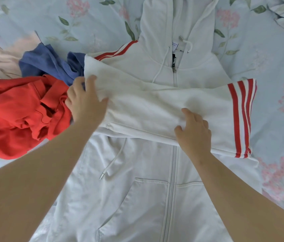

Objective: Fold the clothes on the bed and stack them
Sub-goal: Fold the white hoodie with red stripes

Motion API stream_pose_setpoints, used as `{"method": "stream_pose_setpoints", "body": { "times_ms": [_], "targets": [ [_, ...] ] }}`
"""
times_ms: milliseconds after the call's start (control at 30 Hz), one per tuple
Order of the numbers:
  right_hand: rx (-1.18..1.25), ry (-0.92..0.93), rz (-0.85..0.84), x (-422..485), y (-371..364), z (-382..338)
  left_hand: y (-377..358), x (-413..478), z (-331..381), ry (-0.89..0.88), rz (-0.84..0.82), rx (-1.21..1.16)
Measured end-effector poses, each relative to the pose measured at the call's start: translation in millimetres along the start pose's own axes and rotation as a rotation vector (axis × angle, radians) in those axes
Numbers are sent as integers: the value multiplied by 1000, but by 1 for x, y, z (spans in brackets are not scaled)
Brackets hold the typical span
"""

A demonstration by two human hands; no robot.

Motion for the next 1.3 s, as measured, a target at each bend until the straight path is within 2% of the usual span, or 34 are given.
{"method": "stream_pose_setpoints", "body": {
  "times_ms": [100,167,233,333,433,533,667,767,900,967,1067,1100,1167,1233,1300],
  "targets": [
    [13,30,39,8,2,-9,-21,-4,53,-509,18,157],
    [10,87,62,17,3,-18,-42,-1,76,-651,-146,241],
    [-11,139,83,34,5,-27,-62,13,85,-613,-276,297],
    [-9,192,120,67,3,-38,-83,45,89,-556,-296,309],
    [-5,147,140,96,-5,-40,-107,71,88,-494,-337,297],
    [54,45,170,121,-10,-43,-127,74,88,-487,-254,269],
    [299,-77,238,160,8,-59,-134,76,83,-514,-96,209],
    [425,-78,271,188,22,-76,-136,76,82,-536,-38,195],
    [342,-43,242,225,28,-96,-139,76,80,-541,-18,183],
    [418,-3,259,232,35,-98,-139,77,80,-538,-19,183],
    [710,63,177,219,44,-91,-139,77,80,-528,-20,181],
    [703,98,124,209,42,-87,-139,77,80,-524,-20,182],
    [513,167,22,193,28,-76,-139,78,80,-519,-21,182],
    [373,221,5,187,19,-68,-138,77,80,-517,-21,180],
    [462,162,-56,192,24,-72,-138,77,80,-517,-18,181]
  ]
}}
Point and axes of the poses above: each hand's wrist, its own x-axis towards the middle knuckle, its own y-axis out of the back of the hand, z = x × y, the point moved 4 cm from there along x, towards the middle knuckle, and after that the axes turned 14 degrees about -y, right-handed, at the moved point
